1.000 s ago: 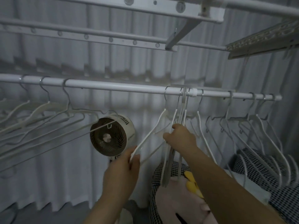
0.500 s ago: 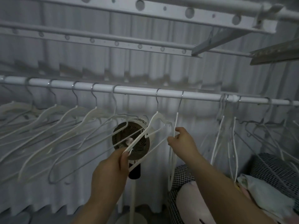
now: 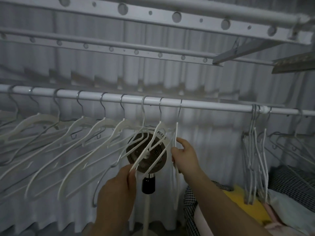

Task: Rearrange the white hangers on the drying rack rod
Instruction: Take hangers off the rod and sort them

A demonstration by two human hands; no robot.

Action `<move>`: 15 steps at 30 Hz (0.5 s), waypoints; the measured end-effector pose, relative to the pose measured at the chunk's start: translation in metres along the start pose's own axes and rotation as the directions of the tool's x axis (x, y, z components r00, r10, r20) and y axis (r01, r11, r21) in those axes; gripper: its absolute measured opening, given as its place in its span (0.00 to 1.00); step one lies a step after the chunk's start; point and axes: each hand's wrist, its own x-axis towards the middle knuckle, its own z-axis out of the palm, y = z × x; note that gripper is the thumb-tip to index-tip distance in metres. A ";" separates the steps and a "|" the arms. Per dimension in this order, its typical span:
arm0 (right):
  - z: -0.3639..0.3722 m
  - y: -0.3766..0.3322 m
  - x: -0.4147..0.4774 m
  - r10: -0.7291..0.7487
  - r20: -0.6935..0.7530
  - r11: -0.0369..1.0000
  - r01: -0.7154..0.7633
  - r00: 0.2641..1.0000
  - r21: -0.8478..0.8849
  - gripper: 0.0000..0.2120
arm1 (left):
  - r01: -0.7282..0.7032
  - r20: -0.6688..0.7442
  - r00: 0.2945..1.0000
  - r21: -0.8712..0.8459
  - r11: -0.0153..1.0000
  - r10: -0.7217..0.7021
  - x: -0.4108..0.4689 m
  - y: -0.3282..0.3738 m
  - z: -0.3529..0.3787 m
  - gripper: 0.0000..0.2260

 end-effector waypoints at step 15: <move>-0.008 0.003 -0.001 -0.056 0.025 0.997 0.057 0.998 -0.055 0.19 | -0.018 0.117 0.993 0.064 0.998 0.010 -0.006 0.014 0.001 0.16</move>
